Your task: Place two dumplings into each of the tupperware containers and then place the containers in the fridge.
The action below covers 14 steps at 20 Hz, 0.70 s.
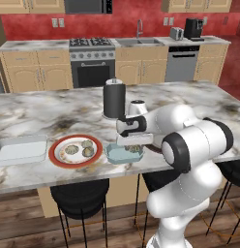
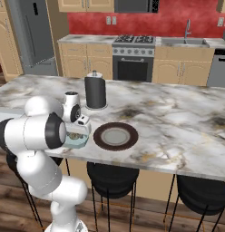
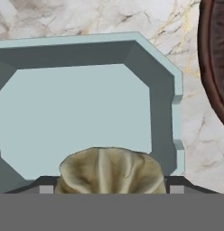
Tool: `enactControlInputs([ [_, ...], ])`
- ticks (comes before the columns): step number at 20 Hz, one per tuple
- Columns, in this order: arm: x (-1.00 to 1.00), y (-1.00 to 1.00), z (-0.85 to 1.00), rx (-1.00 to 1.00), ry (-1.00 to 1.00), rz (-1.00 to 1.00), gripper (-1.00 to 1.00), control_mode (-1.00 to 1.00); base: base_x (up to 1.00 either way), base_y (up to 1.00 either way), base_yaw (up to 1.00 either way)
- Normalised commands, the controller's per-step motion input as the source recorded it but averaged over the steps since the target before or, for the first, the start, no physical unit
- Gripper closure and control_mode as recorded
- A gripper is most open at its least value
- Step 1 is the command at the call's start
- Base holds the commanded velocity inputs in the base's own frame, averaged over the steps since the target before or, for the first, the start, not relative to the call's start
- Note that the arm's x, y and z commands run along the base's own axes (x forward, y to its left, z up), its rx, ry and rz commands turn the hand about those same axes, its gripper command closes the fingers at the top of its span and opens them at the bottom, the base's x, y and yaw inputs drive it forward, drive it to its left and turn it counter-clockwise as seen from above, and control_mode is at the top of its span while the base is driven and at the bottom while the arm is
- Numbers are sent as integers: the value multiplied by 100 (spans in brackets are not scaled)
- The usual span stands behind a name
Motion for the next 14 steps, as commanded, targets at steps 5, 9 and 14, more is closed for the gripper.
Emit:
enactControlInputs([
  [5,6,9,-4,0,0,0,-100,-100,0,0,0],
  [9,4,3,0,0,0,0,-100,-100,0,0,0],
  [14,10,0,0,0,1,0,-100,-100,0,0,0],
])
